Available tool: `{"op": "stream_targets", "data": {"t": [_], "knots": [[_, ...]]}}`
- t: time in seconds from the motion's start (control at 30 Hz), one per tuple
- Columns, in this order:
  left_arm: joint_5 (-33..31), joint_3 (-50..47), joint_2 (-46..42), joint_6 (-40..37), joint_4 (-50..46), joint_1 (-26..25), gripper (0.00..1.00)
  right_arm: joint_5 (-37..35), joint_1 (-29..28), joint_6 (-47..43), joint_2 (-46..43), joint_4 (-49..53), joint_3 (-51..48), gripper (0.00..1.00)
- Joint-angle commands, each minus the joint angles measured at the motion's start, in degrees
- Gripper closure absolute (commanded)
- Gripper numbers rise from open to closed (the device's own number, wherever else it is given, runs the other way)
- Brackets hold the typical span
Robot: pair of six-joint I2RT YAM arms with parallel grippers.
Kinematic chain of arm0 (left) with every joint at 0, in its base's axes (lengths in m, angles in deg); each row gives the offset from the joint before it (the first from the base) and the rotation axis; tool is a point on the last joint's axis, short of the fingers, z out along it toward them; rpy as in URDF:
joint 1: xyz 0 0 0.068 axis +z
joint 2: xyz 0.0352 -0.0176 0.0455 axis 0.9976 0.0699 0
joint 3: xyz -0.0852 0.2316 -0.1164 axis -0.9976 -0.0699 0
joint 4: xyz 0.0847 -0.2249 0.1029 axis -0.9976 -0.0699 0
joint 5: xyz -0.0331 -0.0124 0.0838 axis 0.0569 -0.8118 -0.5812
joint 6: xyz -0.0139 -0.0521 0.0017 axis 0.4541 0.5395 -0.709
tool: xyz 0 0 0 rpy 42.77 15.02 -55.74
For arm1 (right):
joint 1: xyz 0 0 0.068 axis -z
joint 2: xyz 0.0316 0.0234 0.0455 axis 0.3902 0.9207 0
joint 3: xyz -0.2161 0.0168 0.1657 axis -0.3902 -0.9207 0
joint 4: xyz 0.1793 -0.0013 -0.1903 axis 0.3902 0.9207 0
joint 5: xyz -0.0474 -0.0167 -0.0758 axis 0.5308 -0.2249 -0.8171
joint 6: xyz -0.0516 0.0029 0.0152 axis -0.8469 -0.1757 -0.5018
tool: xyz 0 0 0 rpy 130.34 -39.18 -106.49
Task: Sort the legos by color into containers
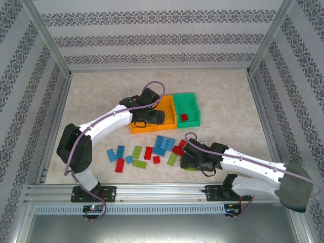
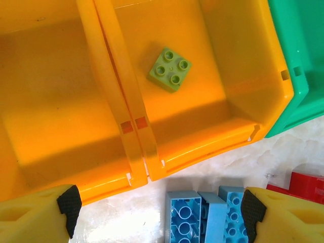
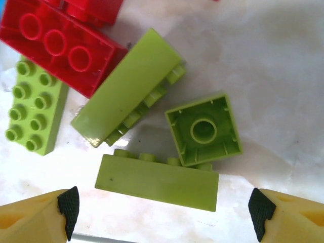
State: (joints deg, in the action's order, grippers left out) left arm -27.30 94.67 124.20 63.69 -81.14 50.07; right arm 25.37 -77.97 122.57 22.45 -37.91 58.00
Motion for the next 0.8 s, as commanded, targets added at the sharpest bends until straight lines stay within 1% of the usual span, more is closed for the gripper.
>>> {"op": "stream_targets", "data": {"t": [0.0,0.13,0.33,0.6,0.77], "knots": [[-1.49,-1.57,-3.04,-2.10,1.46,0.29,0.14,-5.32,-2.12,7.95,1.14,0.81,1.53,0.10],[-3.03,-3.34,-5.13,-2.64,2.49,0.33,0.11,-6.71,-3.83,9.79,3.89,-0.45,1.93,0.10],[-5.31,-5.82,-8.21,-3.65,3.57,0.35,0.07,-6.52,-4.51,10.27,7.62,-2.00,2.17,0.11],[-6.84,-7.87,-10.22,-3.82,3.42,0.38,0.05,-5.56,-4.92,10.77,10.68,-2.93,2.17,0.18],[-7.80,-8.44,-11.51,-3.98,3.24,0.41,0.05,-5.30,-5.18,11.28,12.55,-2.16,2.19,0.25]]}}
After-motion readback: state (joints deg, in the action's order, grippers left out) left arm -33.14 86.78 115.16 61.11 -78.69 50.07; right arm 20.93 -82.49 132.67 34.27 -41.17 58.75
